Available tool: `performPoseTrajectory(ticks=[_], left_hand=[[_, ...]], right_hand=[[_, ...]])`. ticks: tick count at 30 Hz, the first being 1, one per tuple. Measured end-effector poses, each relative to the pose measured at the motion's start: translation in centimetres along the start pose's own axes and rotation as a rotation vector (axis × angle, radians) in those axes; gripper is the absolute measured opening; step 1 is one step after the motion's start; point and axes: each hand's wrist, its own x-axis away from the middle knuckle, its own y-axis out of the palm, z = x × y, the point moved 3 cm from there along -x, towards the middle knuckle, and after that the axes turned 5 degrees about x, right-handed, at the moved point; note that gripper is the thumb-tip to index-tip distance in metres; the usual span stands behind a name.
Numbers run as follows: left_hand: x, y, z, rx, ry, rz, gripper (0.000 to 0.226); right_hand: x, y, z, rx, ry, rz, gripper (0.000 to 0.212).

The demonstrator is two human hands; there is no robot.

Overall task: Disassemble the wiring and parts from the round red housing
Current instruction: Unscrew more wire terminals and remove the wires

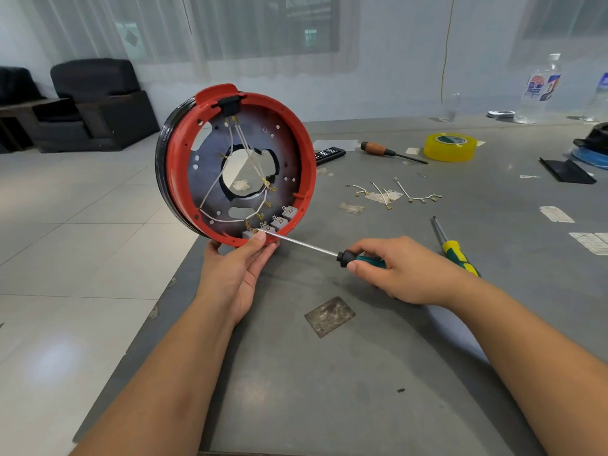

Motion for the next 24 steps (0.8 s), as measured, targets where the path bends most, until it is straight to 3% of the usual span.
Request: performPoseTrajectory(ticks=[8, 24], left_hand=[[0.0, 0.1, -0.1, -0.040, -0.021, -0.065, 0.067], [0.0, 0.1, 0.0, 0.032, -0.007, -0.021, 0.068]], right_hand=[[0.2, -0.6, 0.6, -0.016, 0.020, 0.021, 0.020], [-0.1, 1.2, -0.7, -0.062, 0.004, -0.057, 0.018]])
